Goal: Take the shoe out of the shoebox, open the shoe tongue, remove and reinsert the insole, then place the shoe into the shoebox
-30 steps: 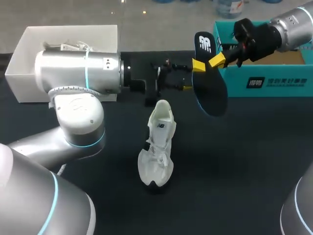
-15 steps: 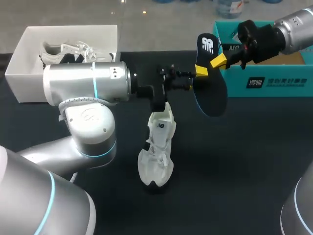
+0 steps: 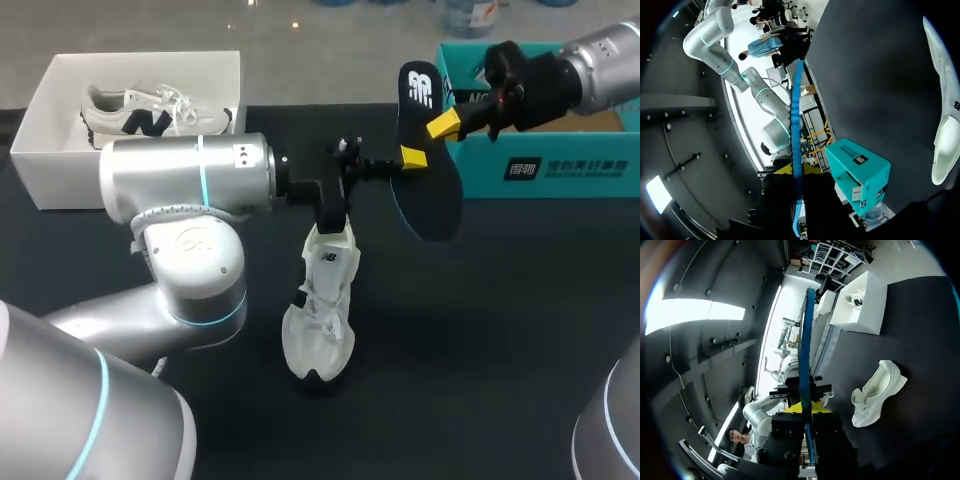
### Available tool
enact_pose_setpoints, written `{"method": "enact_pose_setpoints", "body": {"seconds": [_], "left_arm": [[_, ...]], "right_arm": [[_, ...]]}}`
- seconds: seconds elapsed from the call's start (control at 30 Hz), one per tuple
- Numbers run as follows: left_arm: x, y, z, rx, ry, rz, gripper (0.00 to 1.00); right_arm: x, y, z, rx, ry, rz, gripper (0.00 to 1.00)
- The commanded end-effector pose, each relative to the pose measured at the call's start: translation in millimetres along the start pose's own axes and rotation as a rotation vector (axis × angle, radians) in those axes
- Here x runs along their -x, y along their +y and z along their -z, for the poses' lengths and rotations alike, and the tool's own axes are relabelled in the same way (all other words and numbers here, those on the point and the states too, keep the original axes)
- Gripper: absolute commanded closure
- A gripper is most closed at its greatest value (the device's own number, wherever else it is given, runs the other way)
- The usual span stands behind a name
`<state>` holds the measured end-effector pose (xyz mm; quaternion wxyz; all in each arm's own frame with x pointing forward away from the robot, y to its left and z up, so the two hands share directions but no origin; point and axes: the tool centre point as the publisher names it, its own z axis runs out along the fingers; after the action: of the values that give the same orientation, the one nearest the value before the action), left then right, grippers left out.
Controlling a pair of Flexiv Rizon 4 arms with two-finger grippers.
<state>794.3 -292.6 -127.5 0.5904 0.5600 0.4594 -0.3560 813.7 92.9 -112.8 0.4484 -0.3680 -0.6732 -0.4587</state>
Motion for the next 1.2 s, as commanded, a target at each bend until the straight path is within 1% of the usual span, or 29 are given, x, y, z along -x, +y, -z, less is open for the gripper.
{"method": "enact_pose_setpoints", "body": {"seconds": [0.03, 0.1, 0.2, 0.23, 0.27, 0.33, 0.4, 0.5, 0.63, 0.77, 0.83, 0.87, 0.93, 0.97, 1.03, 1.13, 1.17, 1.2], "left_arm": [[3.3, 1.0, 7.7, -0.029, 0.004, 0.019, 1.00], [3.7, 3.3, 13.1, -0.032, 0.010, 0.031, 1.00], [2.8, 8.9, 22.1, -0.033, 0.014, 0.059, 1.00], [2.2, 10.8, 24.9, -0.034, 0.013, 0.068, 1.00], [1.5, 12.5, 27.6, -0.032, 0.013, 0.074, 1.00], [-0.8, 15.3, 31.4, -0.032, 0.014, 0.096, 1.00], [-3.1, 17.0, 33.9, -0.034, 0.015, 0.108, 1.00], [-4.5, 18.3, 36.1, -0.042, 0.016, 0.124, 1.00], [-2.5, 21.0, 39.5, -0.082, 0.003, 0.171, 1.00], [-1.5, 21.1, 40.0, -0.106, 0.021, 0.170, 1.00], [1.0, 21.5, 42.6, -0.116, 0.019, 0.182, 1.00], [1.8, 21.6, 43.6, -0.124, 0.023, 0.183, 1.00], [3.0, 21.4, 46.1, -0.134, 0.022, 0.190, 1.00], [3.3, 21.4, 47.2, -0.137, 0.024, 0.193, 1.00], [4.2, 21.0, 49.9, -0.140, 0.020, 0.198, 1.00], [5.1, 20.6, 51.6, -0.133, 0.014, 0.202, 1.00], [5.8, 21.1, 52.2, -0.128, 0.005, 0.208, 1.00], [6.2, 21.3, 52.3, -0.125, -0.002, 0.214, 1.00]], "right_arm": [[-4.7, -5.5, -5.5, 0.083, 0.014, 0.067, 0.00], [-9.8, -10.2, -4.3, 0.154, 0.012, 0.122, 0.00], [-16.3, -26.6, -1.8, 0.205, -0.003, 0.165, 0.00], [-18.9, -32.7, -1.6, 0.195, -0.009, 0.174, 0.00], [-21.2, -38.6, -1.0, 0.217, -0.002, 0.170, 0.00], [-27.5, -48.0, -1.1, 0.215, 0.004, 0.170, 0.00], [-32.7, -53.9, 0.8, 0.225, -0.009, 0.163, 0.00], [-32.7, -53.9, 0.8, 0.225, -0.009, 0.163, 0.00], [-32.7, -53.9, 0.8, 0.225, -0.009, 0.163, 0.00], [-32.7, -53.9, 0.8, 0.225, -0.009, 0.163, 0.00], [-21.7, -65.6, 5.1, 0.296, -0.093, -0.048, 0.00], [-19.3, -69.9, 4.7, 0.298, -0.104, -0.075, 0.00], [-15.2, -77.1, 0.6, 0.296, -0.025, -0.131, 0.00], [-12.4, -80.9, -0.4, 0.292, -0.016, -0.146, 0.00], [-11.5, -86.5, 3.1, 0.339, -0.041, -0.131, 0.00], [-9.7, -93.9, 8.1, 0.392, -0.014, -0.149, 0.00], [-9.6, -96.5, 12.0, 0.440, -0.009, -0.147, 0.00], [-9.6, -98.0, 14.6, 0.459, -0.010, -0.153, 0.00]]}}
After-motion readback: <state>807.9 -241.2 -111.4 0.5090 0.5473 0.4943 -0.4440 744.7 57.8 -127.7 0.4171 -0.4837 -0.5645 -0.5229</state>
